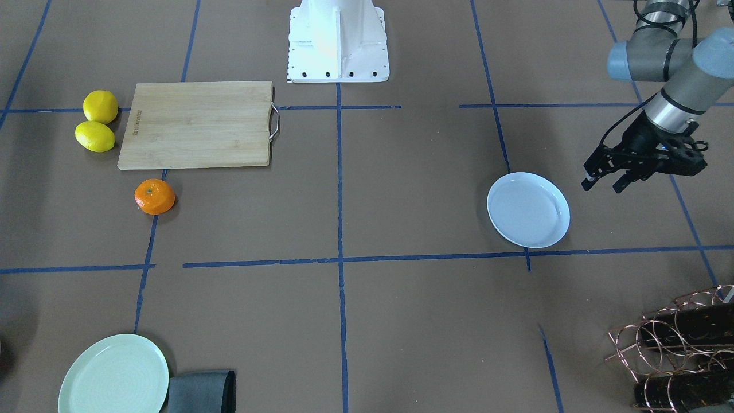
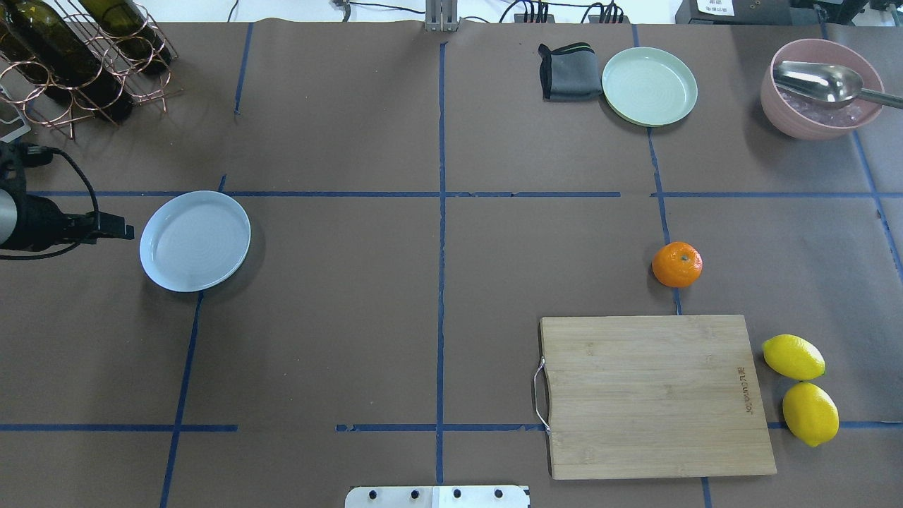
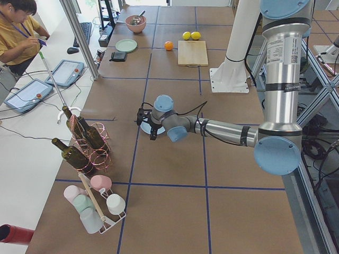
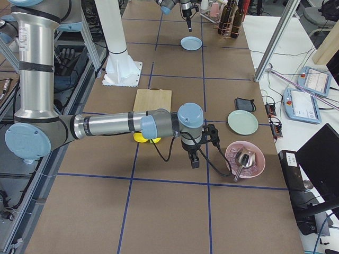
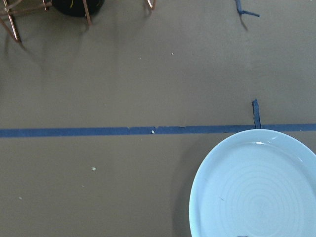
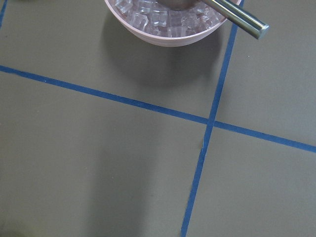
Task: Pick orange to plate
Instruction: 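Reach the left gripper to the rim of the light blue plate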
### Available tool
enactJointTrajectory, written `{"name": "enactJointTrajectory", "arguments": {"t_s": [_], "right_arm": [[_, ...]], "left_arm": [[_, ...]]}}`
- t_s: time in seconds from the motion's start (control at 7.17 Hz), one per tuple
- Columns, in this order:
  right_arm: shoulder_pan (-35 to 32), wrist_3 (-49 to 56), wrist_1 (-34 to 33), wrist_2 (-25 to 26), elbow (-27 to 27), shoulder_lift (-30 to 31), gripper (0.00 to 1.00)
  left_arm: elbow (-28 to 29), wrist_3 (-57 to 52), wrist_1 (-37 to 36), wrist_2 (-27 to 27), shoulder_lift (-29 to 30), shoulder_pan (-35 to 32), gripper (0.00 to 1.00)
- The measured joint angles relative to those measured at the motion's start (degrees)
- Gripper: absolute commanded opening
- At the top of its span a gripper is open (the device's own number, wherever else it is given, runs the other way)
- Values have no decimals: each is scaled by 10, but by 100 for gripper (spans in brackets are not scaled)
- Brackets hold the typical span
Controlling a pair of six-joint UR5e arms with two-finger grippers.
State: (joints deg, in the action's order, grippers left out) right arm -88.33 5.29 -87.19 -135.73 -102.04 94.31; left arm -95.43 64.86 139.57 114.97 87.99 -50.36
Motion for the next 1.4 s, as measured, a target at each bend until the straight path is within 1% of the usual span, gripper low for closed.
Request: {"name": "enactJointTrajectory", "arguments": {"t_s": [0.14,0.28,0.56,0.84,1.12,1.4], "right_arm": [[0,0,0,0,2,0,100],[0,1,0,0,2,0,100],[0,1,0,0,3,0,100],[0,1,0,0,4,0,100],[0,2,0,0,5,0,100],[0,2,0,0,5,0,100]], "left_arm": [[8,17,4,-13,6,14,58],[23,24,5,-25,17,23,52],[54,26,6,-33,38,30,49],[66,26,9,-34,46,33,0],[67,24,10,-34,47,34,0],[52,16,17,-33,47,34,0]]}}
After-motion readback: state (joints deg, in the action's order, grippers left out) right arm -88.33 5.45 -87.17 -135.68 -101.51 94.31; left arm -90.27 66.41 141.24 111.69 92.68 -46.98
